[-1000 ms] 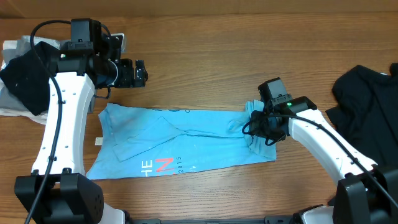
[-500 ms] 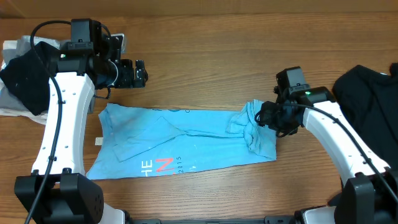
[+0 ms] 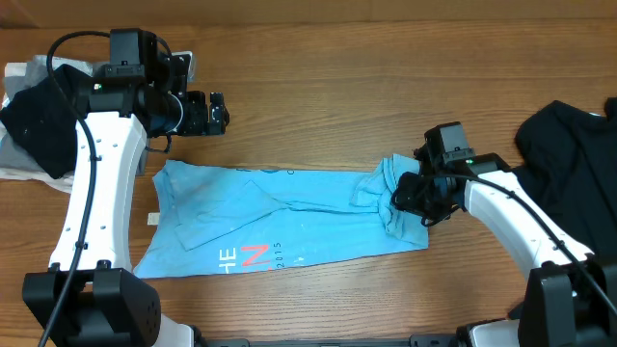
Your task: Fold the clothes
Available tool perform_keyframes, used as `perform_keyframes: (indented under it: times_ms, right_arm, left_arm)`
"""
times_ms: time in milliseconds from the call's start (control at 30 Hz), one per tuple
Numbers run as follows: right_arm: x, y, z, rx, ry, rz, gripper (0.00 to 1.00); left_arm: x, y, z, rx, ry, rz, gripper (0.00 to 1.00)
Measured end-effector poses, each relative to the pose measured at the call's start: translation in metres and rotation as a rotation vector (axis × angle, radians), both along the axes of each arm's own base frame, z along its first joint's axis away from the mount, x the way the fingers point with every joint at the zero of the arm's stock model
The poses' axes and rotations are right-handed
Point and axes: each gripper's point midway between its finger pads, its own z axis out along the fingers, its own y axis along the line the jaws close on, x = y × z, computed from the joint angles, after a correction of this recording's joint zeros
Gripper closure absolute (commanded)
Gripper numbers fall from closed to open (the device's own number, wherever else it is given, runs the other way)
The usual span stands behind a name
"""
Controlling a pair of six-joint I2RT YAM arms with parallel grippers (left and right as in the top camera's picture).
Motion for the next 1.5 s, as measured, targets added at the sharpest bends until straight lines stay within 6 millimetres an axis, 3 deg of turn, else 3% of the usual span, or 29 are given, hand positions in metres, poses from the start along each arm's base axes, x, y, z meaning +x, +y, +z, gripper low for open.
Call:
perform_keyframes:
  times_ms: [167,333,633,900,933,1000,1300,1400,1467,1500]
  right_arm:
    - [-0.009,0.008,-0.013,0.050,0.010,0.010,0.70]
    - [-0.016,0.013,-0.016,0.084,0.030,0.018,0.96]
    - [-0.033,0.010,-0.013,0.067,0.112,0.010,0.96]
    - [-0.035,0.012,-0.001,0.071,0.144,0.011,0.96]
    - [-0.035,0.013,-0.001,0.075,0.146,0.014,0.95]
    - [-0.037,0.017,-0.001,0.077,0.148,0.025,0.82]
    - [-0.055,0.058,0.001,0.088,0.142,0.178,0.83]
    - [-0.060,0.062,0.002,0.087,0.153,0.194,0.84]
    - [-0.057,0.057,0.006,0.075,0.160,0.174,0.80]
    - [-0.052,0.053,0.011,0.068,0.155,0.160,0.70]
  left_arm:
    - [0.000,0.000,0.000,0.000,0.000,0.000,0.00]
    - [0.000,0.000,0.000,0.000,0.000,0.000,0.00]
    - [0.000,0.000,0.000,0.000,0.000,0.000,0.00]
    - [0.001,0.000,0.000,0.001,-0.002,0.000,0.00]
    - [0.001,0.000,0.000,0.000,-0.004,0.000,0.00]
    - [0.001,0.000,0.000,0.000,-0.004,0.000,0.00]
    - [0.001,0.000,0.000,0.000,-0.004,0.000,0.00]
    - [0.001,0.000,0.000,0.000,-0.004,0.000,0.00]
    - [0.001,0.000,0.000,0.000,-0.003,0.000,0.00]
    - [0.001,0.000,0.000,0.000,-0.003,0.000,0.00]
